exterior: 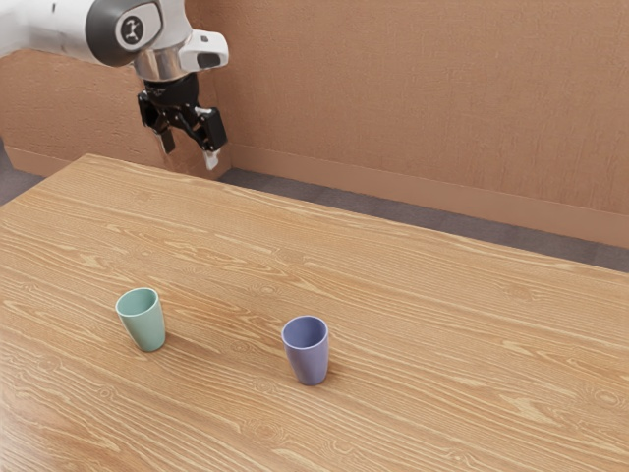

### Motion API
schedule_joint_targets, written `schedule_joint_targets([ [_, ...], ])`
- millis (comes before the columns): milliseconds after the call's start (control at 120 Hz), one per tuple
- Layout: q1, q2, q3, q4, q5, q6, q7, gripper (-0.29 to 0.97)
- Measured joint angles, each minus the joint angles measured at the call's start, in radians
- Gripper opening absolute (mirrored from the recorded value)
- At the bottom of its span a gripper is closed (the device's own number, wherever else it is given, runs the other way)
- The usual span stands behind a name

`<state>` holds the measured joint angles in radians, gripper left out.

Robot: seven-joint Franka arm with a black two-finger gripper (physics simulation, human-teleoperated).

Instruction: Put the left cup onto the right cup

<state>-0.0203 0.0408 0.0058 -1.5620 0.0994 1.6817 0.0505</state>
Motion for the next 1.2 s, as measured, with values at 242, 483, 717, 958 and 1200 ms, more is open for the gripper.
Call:
schedule_joint_targets([
  [242,0.002,-0.003,-0.007,-0.009,0.012,-0.039,-0.005,0.68],
  [483,0.012,-0.038,-0.041,-0.078,0.033,-0.038,-0.047,0.68],
  [717,-0.012,-0.094,-0.046,-0.22,0.04,-0.007,-0.098,0.68],
  [958,-0.003,-0.121,-0.046,-0.321,0.04,0.057,-0.137,0.68],
  [1200,-0.003,-0.163,-0.044,-0.41,0.039,0.119,-0.168,0.68],
])
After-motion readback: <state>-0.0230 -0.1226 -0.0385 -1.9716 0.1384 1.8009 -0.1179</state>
